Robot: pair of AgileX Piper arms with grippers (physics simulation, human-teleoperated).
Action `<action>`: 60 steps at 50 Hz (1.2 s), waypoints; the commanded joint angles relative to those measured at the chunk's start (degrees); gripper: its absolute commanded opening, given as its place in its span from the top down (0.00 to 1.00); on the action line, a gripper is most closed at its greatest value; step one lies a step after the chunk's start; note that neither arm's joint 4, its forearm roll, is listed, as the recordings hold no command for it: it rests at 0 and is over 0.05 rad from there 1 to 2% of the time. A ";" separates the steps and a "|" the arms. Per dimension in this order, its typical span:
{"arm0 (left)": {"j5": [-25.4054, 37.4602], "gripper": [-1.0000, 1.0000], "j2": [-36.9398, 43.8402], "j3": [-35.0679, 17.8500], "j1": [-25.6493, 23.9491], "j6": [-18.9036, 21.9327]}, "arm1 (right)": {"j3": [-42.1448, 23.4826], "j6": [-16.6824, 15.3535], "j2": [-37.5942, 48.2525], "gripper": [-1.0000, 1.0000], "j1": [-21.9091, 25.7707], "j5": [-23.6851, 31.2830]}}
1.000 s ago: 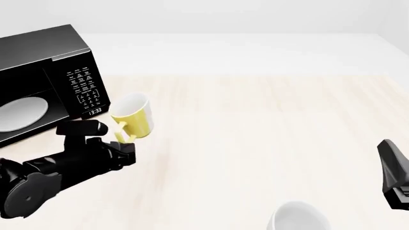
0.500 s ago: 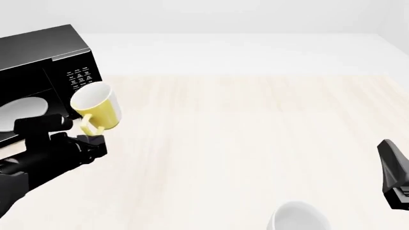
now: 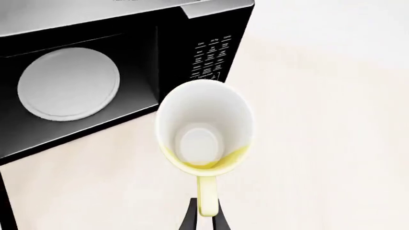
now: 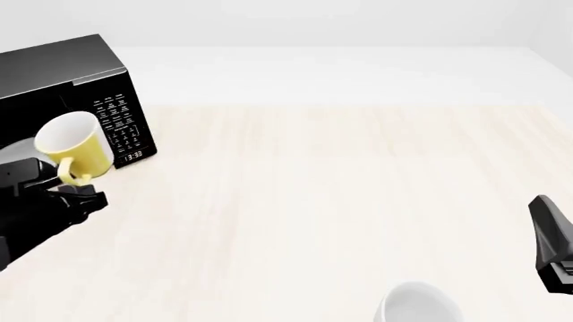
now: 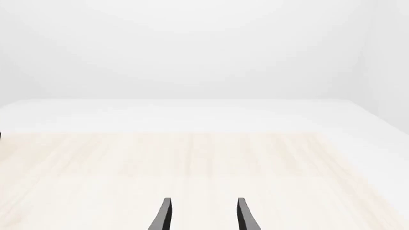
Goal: Put the yellow and white mug in the microwave and close it.
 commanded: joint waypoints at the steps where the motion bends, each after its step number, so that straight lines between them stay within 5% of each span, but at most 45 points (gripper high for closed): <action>1: -0.75 1.00 -0.34 -0.28 6.18 -0.61 | 0.05 -0.01 -0.09 0.00 0.04 0.02; 22: -5.70 1.00 7.78 -1.82 14.69 -0.54 | 0.05 0.00 -0.09 0.00 0.01 0.02; 60: -8.67 1.00 24.61 -11.35 19.37 -1.91 | 0.05 0.01 -0.08 0.00 0.03 0.02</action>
